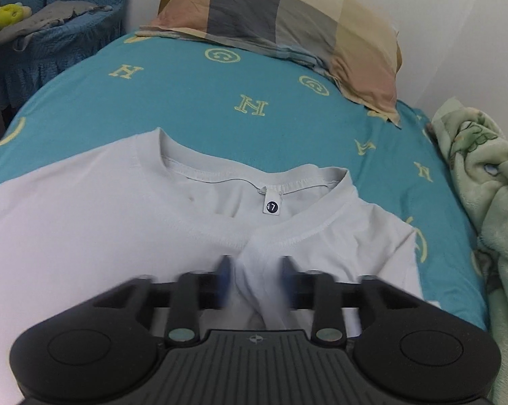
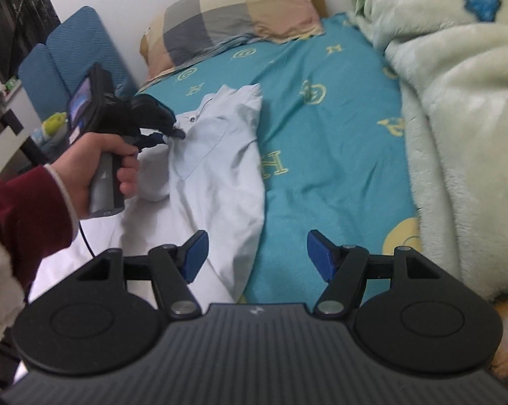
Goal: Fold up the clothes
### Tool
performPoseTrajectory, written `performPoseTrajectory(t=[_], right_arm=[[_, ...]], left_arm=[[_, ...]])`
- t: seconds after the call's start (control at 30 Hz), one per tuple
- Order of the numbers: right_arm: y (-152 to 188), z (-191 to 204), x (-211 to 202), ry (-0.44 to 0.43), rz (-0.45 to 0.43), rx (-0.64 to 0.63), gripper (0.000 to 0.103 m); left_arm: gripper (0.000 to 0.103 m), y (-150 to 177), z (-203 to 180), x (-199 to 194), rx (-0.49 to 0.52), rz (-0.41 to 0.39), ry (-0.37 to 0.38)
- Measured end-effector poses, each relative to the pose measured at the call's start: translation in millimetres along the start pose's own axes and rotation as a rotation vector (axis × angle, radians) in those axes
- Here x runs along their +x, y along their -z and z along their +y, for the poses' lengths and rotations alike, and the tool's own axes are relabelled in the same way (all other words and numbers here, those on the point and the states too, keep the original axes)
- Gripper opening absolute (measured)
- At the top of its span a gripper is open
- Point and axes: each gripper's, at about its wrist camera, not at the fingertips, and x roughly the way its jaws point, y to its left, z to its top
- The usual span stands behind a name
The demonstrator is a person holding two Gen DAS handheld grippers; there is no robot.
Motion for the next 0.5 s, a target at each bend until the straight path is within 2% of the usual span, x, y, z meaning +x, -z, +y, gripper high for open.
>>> performPoseTrajectory(t=[0.1, 0.23, 0.4, 0.5], right_arm=[[-6, -7, -4, -0.029, 0.011, 0.013, 0.067], [-12, -17, -22, -0.018, 0.000, 0.028, 0.067], [-11, -22, -63, -0.014, -0.044, 0.041, 0.067], [-5, -15, -100, -0.012, -0.095, -0.003, 0.067]], left_arm=[[0.056, 11, -3, -46, 0.007, -0.023, 0.045], [0.058, 57, -14, -117, 0.031, -0.005, 0.125], [0.059, 144, -44, -182, 0.066, 0.048, 0.215], [0.058, 200, -73, -204, 0.132, 0.088, 0.260]])
